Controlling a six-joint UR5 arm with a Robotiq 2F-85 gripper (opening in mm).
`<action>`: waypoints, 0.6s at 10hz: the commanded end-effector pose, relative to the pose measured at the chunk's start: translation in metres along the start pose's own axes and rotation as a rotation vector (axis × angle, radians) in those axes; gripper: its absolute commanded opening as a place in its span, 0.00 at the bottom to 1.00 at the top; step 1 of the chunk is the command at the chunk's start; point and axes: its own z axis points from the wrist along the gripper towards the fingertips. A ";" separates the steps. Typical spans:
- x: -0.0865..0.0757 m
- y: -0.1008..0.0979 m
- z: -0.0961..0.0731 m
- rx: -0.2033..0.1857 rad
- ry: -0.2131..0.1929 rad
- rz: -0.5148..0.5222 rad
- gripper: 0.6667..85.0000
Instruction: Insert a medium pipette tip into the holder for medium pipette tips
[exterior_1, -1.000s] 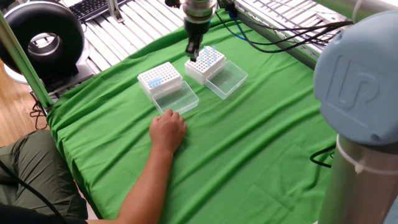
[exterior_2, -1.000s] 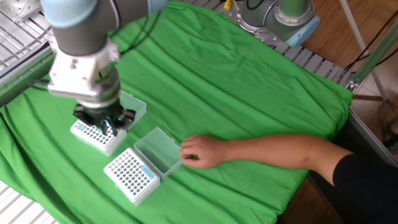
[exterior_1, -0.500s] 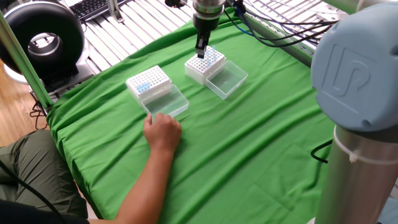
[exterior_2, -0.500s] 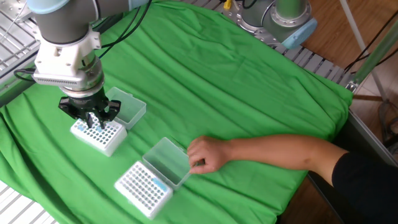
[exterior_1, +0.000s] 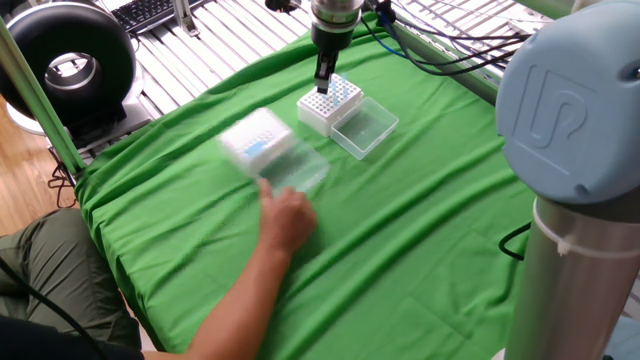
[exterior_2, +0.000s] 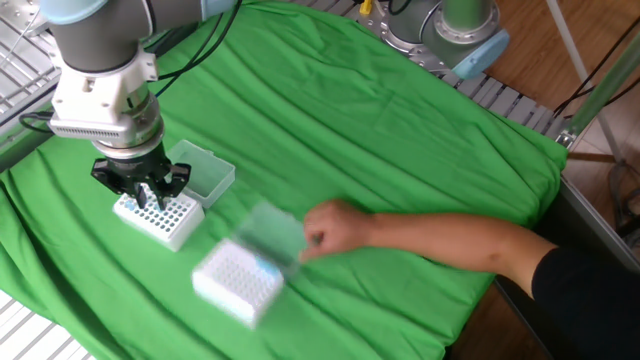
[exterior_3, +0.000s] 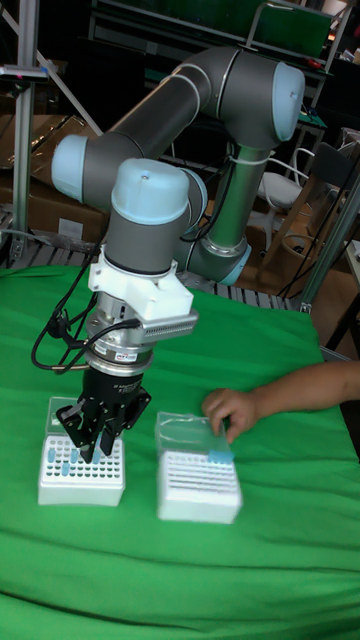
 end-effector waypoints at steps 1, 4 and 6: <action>-0.004 0.002 0.002 -0.012 -0.016 0.022 0.37; -0.002 0.002 0.006 -0.012 -0.014 0.030 0.34; -0.002 0.001 0.009 -0.008 -0.023 0.031 0.34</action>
